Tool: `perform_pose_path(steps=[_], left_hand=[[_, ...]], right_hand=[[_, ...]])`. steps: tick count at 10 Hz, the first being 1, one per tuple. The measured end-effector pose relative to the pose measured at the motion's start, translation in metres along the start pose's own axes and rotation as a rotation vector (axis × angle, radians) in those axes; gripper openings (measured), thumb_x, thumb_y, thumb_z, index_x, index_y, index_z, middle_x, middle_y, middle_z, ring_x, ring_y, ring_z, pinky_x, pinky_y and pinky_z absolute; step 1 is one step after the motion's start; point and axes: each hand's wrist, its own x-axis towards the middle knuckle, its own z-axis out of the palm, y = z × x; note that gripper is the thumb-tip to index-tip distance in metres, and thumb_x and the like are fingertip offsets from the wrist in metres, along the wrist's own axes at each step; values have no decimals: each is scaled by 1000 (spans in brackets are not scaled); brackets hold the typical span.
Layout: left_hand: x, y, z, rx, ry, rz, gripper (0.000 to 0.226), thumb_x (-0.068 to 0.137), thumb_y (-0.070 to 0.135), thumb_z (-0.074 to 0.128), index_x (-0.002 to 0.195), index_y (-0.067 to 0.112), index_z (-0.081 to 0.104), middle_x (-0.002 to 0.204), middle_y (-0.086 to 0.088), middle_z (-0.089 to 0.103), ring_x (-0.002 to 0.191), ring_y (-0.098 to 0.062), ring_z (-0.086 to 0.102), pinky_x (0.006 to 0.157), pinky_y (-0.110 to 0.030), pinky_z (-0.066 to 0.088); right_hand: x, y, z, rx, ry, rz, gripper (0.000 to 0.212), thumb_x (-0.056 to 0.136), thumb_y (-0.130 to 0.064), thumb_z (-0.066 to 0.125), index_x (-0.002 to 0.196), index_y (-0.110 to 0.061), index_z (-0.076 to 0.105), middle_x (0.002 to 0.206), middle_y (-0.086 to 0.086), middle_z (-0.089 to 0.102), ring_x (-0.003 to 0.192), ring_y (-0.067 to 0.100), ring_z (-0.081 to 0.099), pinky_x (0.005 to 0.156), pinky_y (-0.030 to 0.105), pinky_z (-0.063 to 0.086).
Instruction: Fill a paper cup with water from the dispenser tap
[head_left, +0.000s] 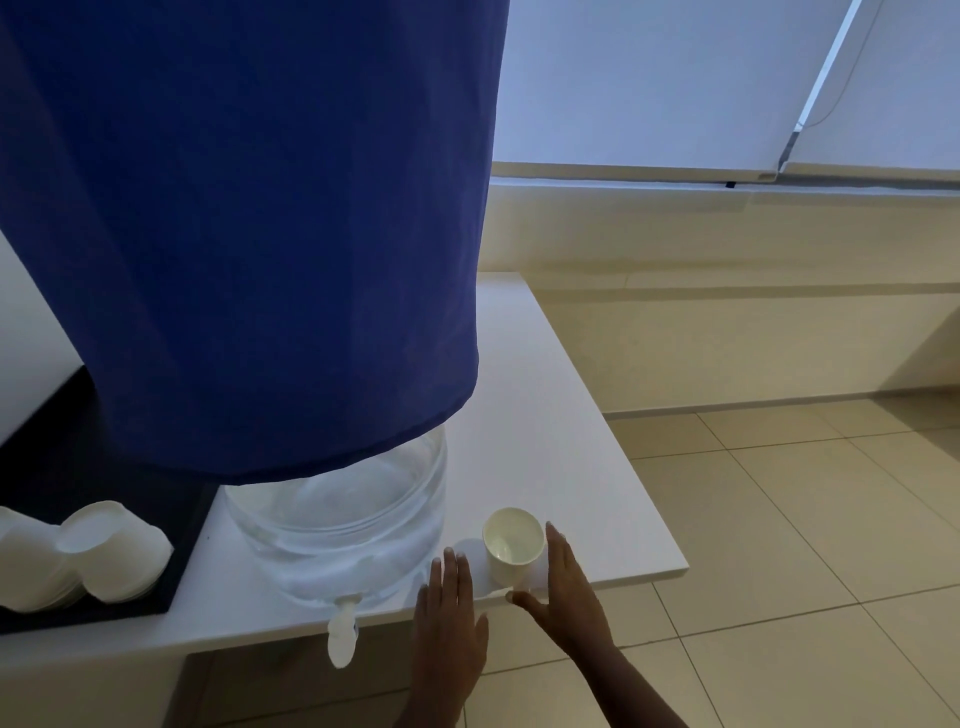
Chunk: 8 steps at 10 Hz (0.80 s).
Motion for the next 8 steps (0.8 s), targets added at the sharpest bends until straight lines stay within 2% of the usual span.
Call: perform_pose_path(steps=[1, 2, 3, 5, 6, 7, 8], left_hand=[[-1, -1, 8, -101, -85, -99, 86, 71, 45, 75, 135, 1, 38, 143, -27, 40, 131, -41, 42, 105, -49, 42], [-1, -5, 19, -91, -101, -127, 85, 90, 53, 44, 145, 7, -1, 158, -16, 3, 146, -33, 6, 119, -45, 14], [0, -6, 28, -56, -142, -129, 85, 91, 57, 37, 145, 9, -9, 159, -13, -4, 146, -29, 0, 120, -44, 9], [-2, -3, 32, -53, -184, -149, 86, 89, 57, 42, 145, 8, 0, 158, -16, 1, 145, -34, 5, 119, -47, 12], [-3, -1, 27, -41, -98, -131, 93, 74, 55, 66, 140, 0, 29, 149, -26, 29, 135, -44, 33, 108, -55, 34], [-8, -1, 20, -70, -5, -86, 87, 39, 48, 90, 105, -3, 67, 110, -24, 70, 97, -41, 68, 73, -56, 57], [-11, -5, 18, -31, -40, -112, 90, 31, 53, 90, 99, -2, 69, 106, -23, 71, 88, -35, 72, 79, -48, 57]], right_hand=[[-6, 14, 6, -289, -70, -7, 102, 67, -81, 6, 139, -11, -12, 155, 11, -8, 143, 26, -4, 118, 41, 7], [-9, 20, 12, -354, -72, -8, 118, 46, -85, -20, 138, -11, -16, 154, 13, -12, 143, 28, -7, 118, 42, 4], [-12, 27, 18, -389, -78, 12, 123, 40, -84, -28, 138, -11, -16, 154, 13, -13, 143, 28, -6, 118, 44, 4], [-12, 28, 23, -430, -81, 20, 123, 41, -83, -30, 139, -10, -12, 154, 13, -9, 143, 29, -4, 118, 47, 4], [-11, 28, 23, -422, -86, 22, 124, 40, -83, -30, 139, -11, -12, 154, 13, -9, 143, 29, -4, 118, 47, 4], [-14, 25, 19, -425, -103, 28, 126, 39, -84, -31, 139, -10, -10, 154, 13, -7, 143, 30, -2, 118, 48, 7], [-16, 25, 21, -486, 4, 30, 121, 54, -81, -26, 139, -4, 14, 151, 18, 17, 142, 27, 8, 111, 52, 27]])
